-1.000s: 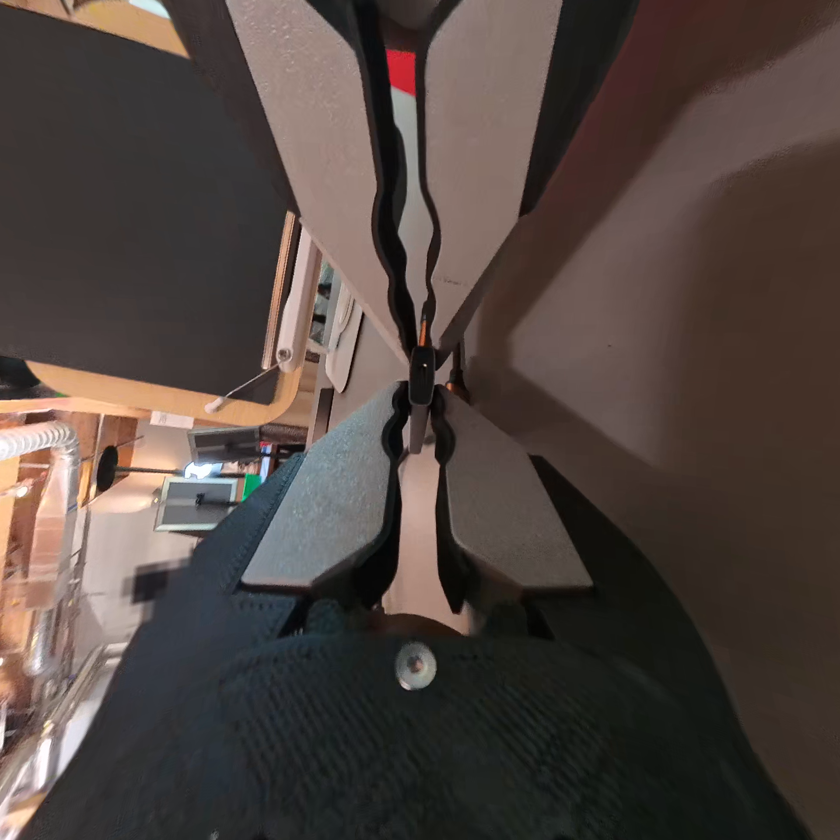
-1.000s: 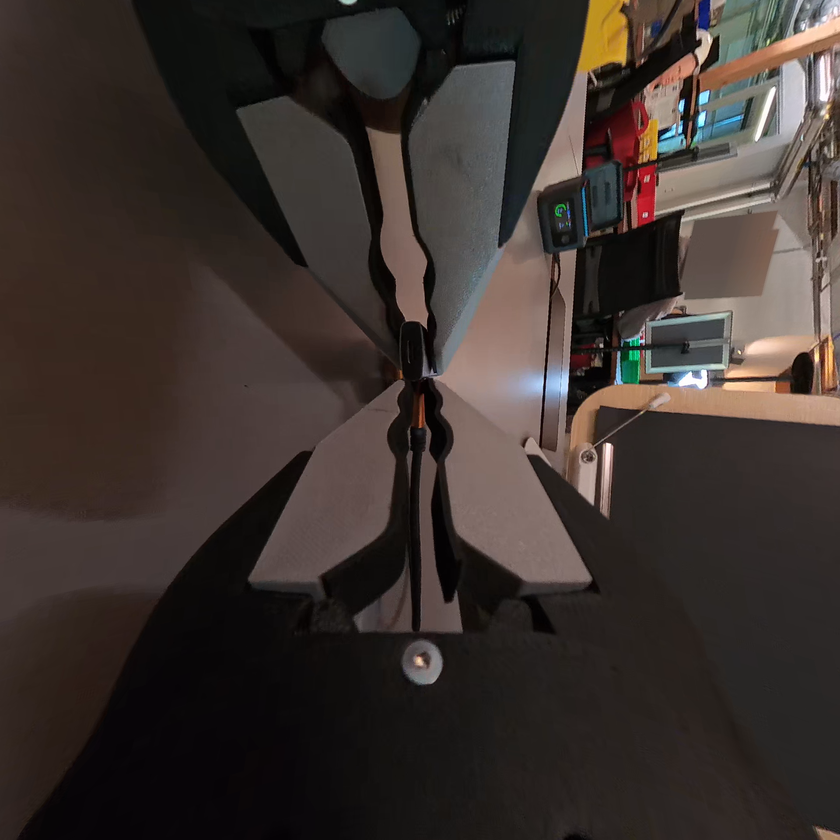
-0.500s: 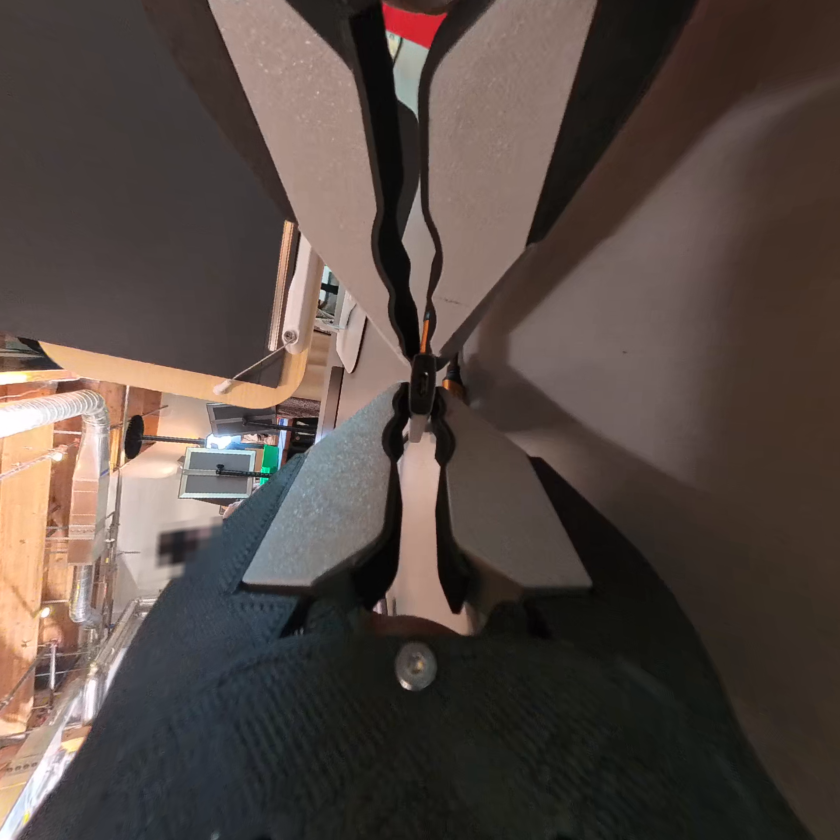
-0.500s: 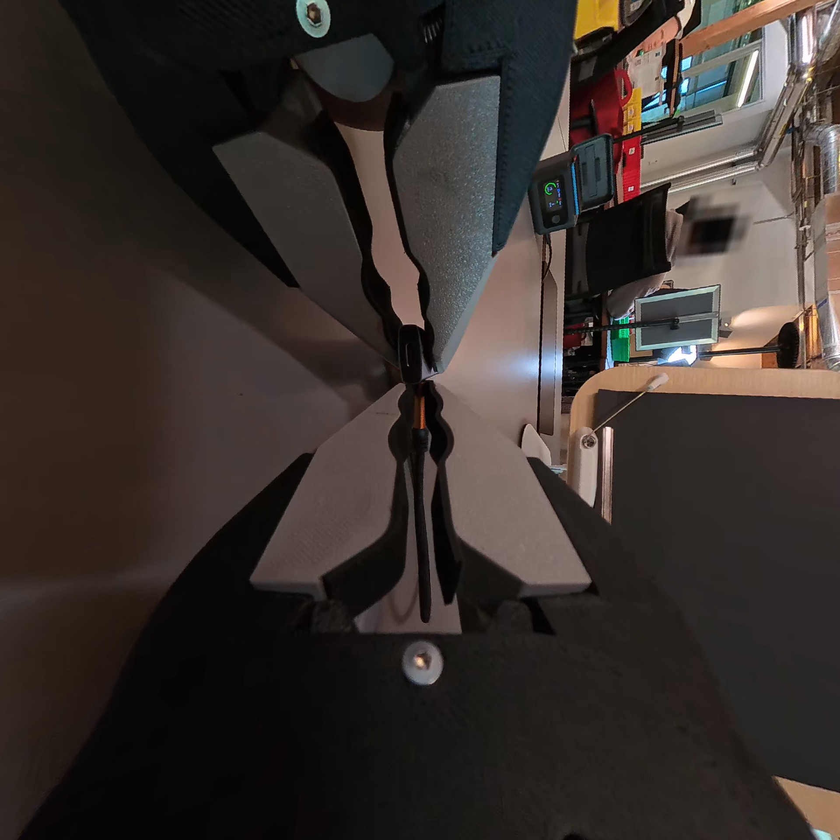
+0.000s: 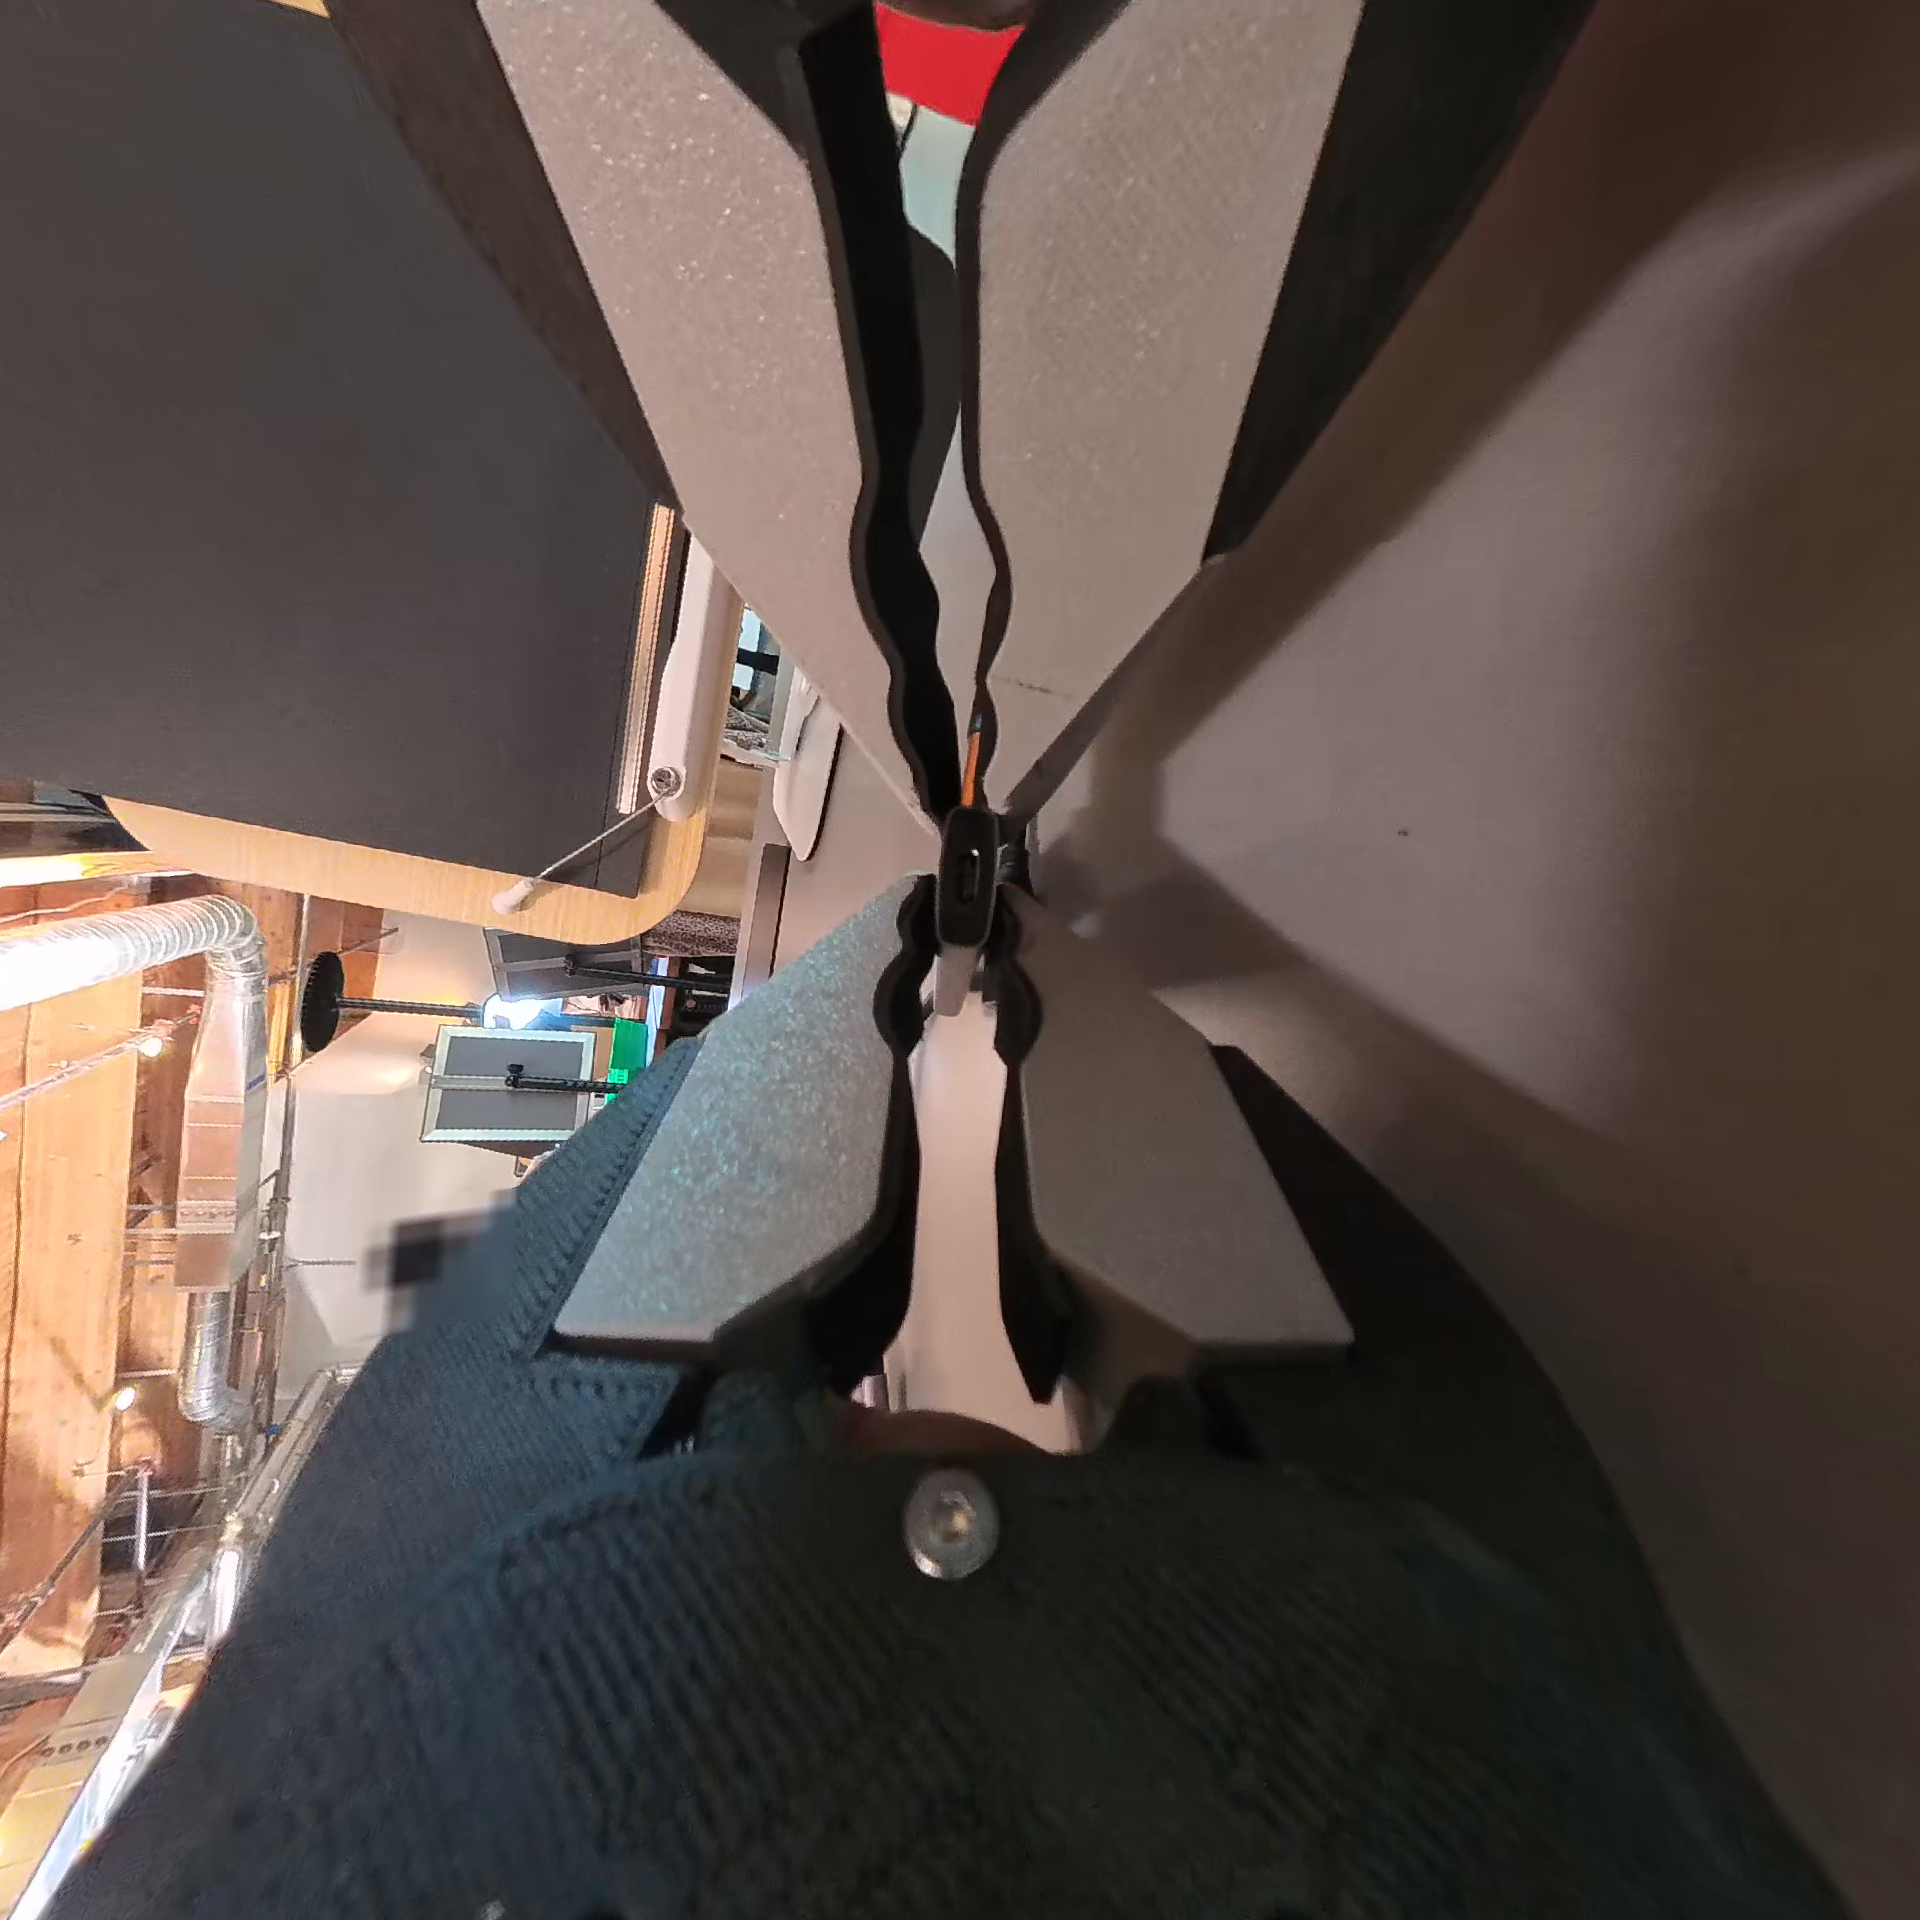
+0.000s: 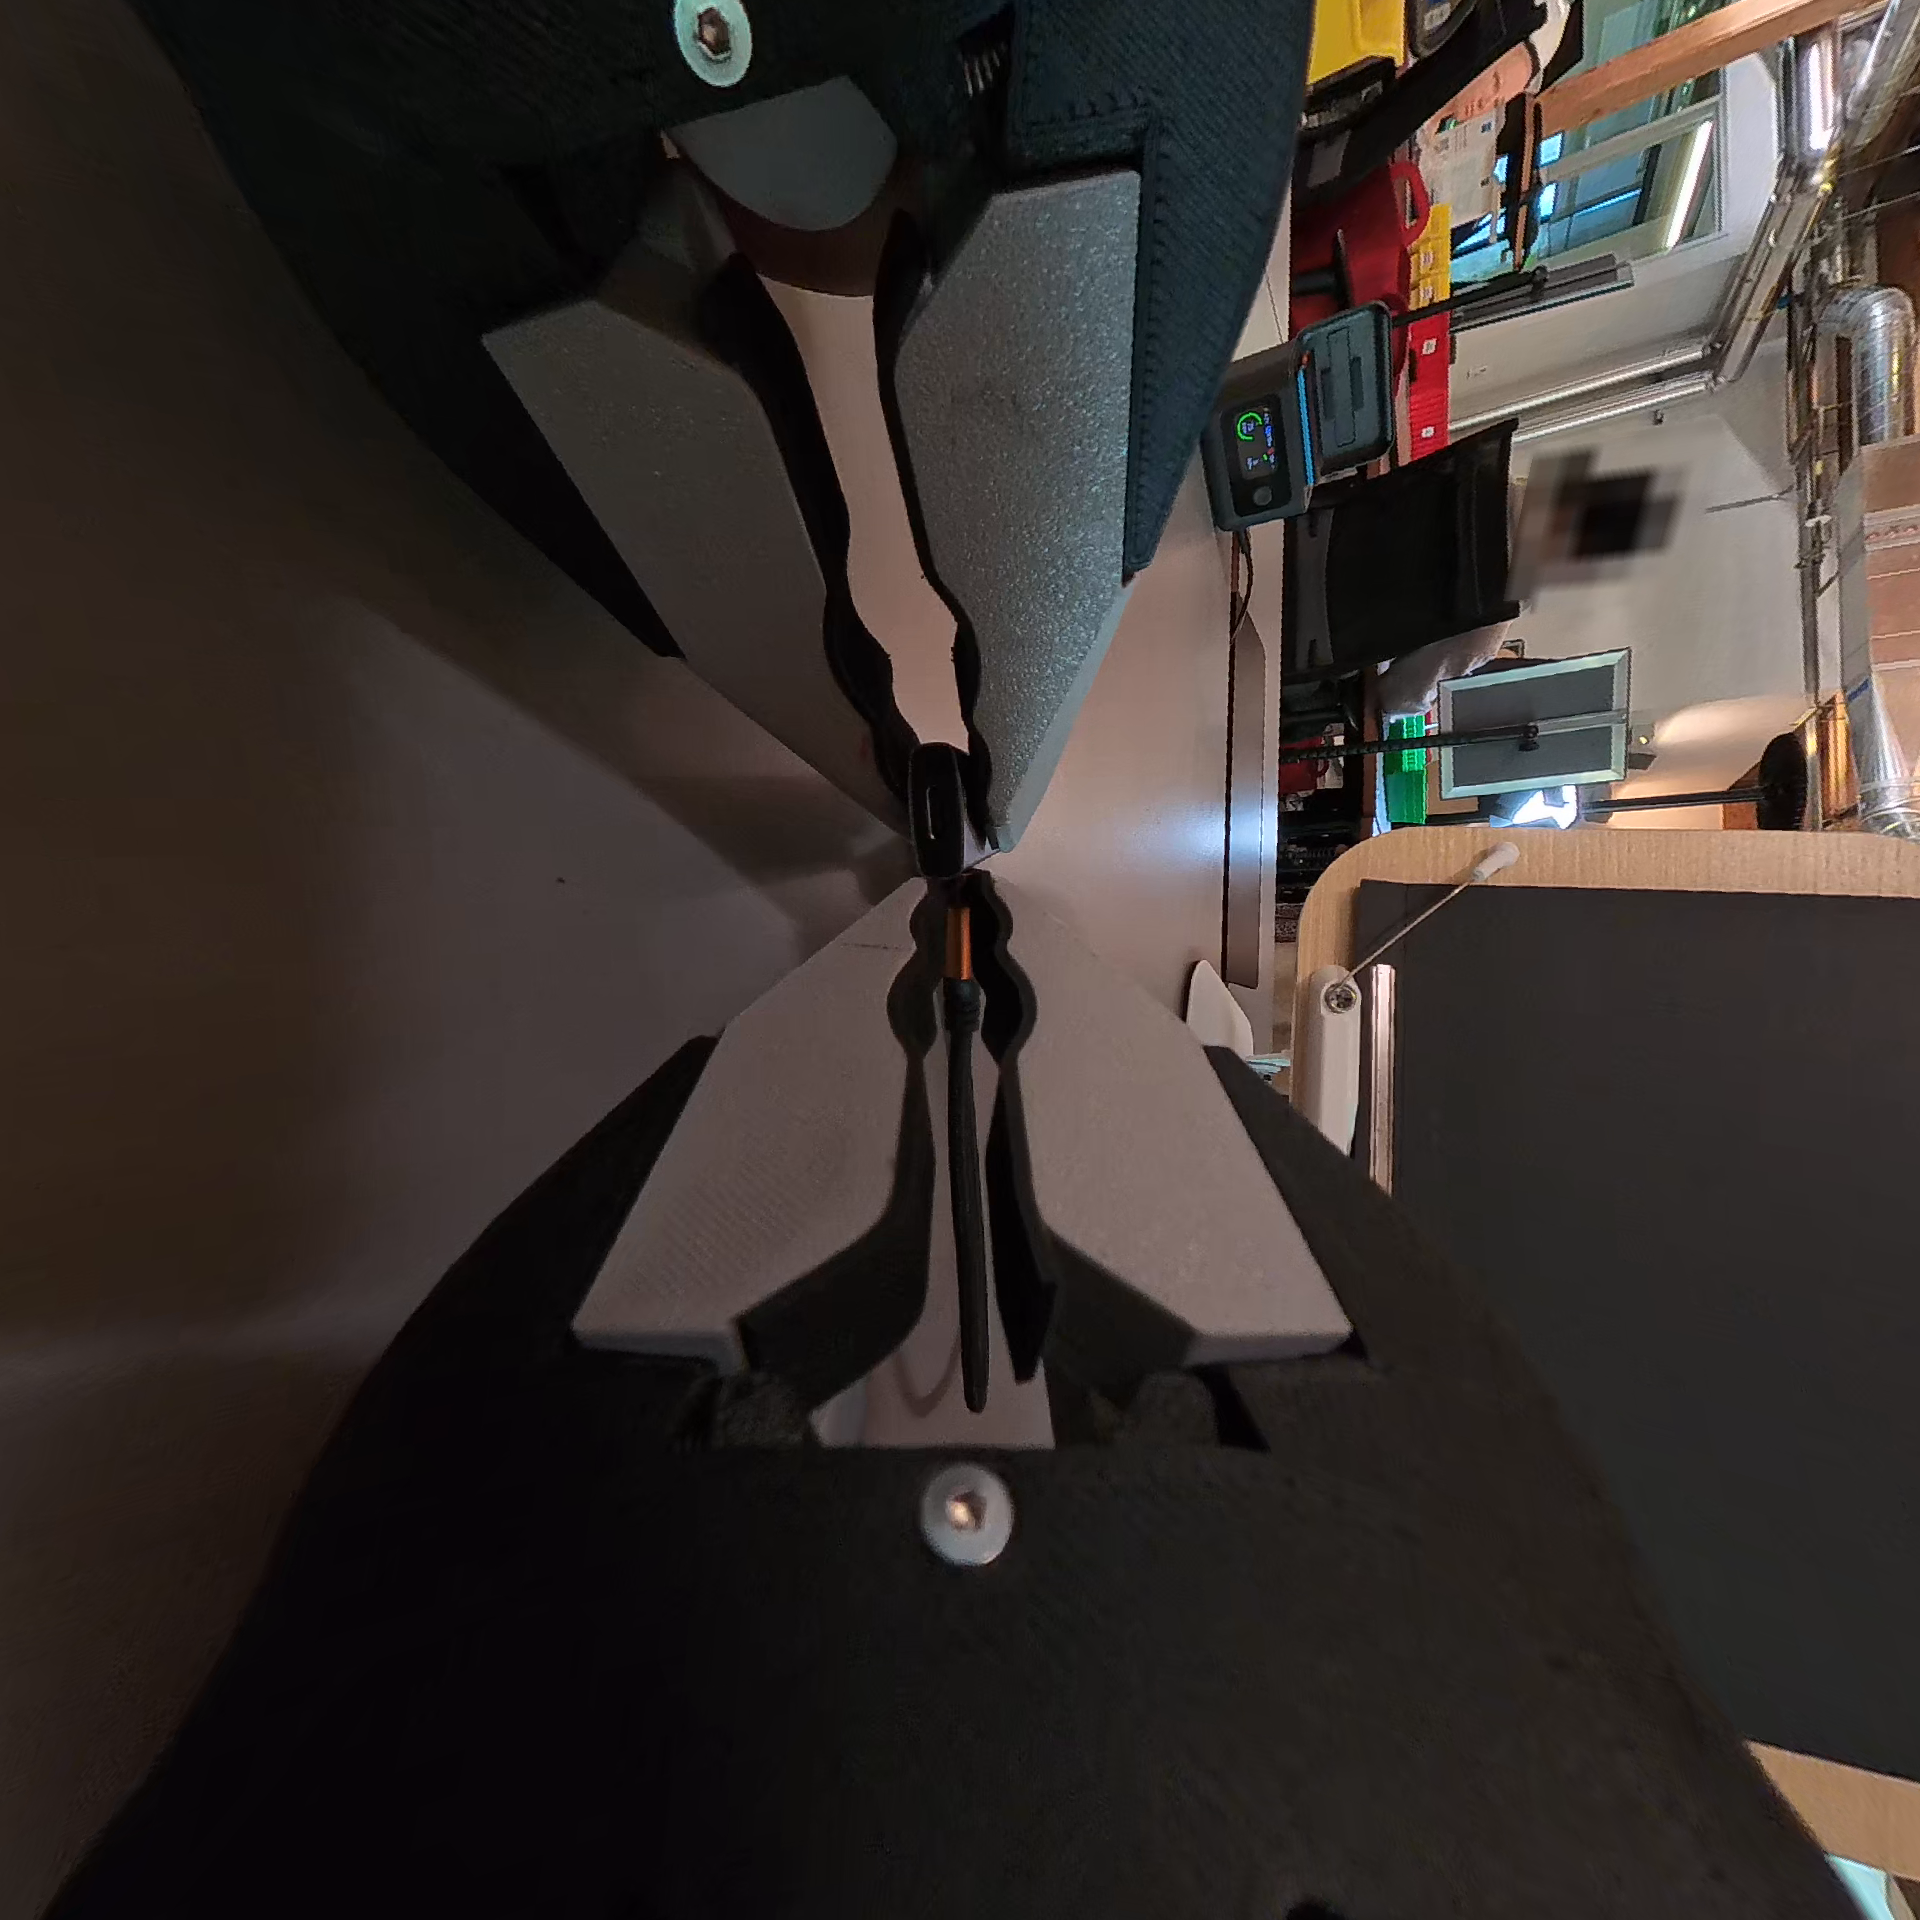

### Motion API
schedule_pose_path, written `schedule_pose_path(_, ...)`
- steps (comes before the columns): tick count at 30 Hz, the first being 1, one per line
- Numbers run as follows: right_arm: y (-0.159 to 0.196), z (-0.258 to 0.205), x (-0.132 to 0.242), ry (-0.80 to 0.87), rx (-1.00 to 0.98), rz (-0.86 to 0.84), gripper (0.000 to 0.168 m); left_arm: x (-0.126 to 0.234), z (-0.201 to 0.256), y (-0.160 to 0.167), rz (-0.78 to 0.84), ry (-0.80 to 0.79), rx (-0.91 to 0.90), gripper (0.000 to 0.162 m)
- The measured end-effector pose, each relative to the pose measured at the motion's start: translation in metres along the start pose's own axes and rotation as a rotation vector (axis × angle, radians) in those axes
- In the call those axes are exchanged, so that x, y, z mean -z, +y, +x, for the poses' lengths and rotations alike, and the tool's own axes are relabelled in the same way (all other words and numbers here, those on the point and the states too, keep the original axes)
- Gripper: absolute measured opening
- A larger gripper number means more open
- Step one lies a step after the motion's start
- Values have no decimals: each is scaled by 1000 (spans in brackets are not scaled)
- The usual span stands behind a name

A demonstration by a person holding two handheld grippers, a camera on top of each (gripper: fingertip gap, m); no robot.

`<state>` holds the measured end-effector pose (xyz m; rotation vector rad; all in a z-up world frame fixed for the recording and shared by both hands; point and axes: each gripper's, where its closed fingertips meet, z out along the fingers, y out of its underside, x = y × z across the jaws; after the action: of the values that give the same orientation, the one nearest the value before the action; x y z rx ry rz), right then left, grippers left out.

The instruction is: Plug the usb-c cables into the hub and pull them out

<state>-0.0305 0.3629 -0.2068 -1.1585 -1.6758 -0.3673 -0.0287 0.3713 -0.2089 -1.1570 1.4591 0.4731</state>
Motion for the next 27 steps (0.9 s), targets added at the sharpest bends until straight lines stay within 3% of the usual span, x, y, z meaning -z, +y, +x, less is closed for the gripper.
schedule_pose_path(24, -3, 2, 1, 10, -31, 24, 0, 0, -4, 0, -24, -40, -23, 6)
schedule_pose_path(27, 5, -6, -6, 2, 22, -89, 1, -7, 6, 6, -128, -52, -172, 7)
